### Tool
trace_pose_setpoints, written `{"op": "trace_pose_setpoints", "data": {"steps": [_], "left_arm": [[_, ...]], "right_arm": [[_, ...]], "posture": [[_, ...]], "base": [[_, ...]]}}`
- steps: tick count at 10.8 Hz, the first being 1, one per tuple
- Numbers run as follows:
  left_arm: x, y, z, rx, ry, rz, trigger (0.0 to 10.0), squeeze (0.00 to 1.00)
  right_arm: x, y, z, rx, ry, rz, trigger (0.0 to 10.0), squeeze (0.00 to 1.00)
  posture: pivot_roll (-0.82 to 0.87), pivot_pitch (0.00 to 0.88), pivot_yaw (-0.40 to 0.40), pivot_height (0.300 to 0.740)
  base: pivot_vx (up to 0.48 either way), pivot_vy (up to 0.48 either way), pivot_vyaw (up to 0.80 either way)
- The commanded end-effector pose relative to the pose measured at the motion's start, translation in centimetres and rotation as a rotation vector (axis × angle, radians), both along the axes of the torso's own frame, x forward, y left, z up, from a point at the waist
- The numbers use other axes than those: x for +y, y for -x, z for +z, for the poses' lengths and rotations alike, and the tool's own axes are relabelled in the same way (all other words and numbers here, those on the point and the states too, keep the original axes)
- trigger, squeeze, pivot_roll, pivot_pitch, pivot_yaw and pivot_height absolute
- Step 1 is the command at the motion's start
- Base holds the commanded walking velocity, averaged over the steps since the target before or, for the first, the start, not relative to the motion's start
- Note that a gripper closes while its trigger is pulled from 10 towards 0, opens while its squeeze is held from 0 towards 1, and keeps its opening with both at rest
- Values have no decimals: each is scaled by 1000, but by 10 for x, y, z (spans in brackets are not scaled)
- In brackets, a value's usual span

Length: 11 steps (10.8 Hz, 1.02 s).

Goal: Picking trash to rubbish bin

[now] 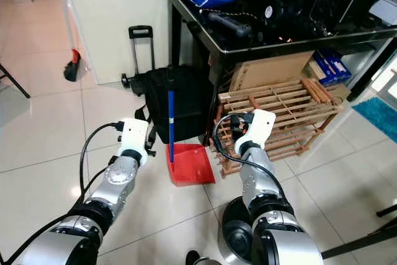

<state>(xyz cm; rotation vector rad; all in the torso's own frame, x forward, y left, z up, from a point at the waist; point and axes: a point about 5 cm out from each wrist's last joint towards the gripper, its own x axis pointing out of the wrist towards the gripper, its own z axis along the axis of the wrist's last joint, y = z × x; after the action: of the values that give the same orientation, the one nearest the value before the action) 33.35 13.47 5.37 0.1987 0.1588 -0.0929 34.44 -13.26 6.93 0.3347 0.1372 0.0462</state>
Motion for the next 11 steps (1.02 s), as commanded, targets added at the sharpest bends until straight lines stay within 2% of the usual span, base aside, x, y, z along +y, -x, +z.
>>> {"op": "trace_pose_setpoints", "data": {"steps": [1, 3, 5, 11], "left_arm": [[-5, -1, 3, -21, 5, -13, 10000, 0], [-6, 0, 3, -23, 2, -17, 10000, 0], [-5, 0, 2, -25, -13, -13, 10000, 0], [-8, 1, 1, -25, 9, -7, 10000, 0]], "right_arm": [[-3, 0, 0, -3, 13, 4, 10000, 0], [-2, 0, 0, -4, 15, 12, 10000, 0], [-2, 1, 0, -4, 18, 17, 10000, 0], [-2, 1, -1, -3, 27, 30, 10000, 0]], "posture": [[-26, 11, -90, 740], [-26, 11, -92, 740], [-26, 12, -95, 740], [-29, 17, -107, 740]], "base": [[0, 0, -775], [0, 0, -775], [0, -414, -778], [0, 0, -775]]}}
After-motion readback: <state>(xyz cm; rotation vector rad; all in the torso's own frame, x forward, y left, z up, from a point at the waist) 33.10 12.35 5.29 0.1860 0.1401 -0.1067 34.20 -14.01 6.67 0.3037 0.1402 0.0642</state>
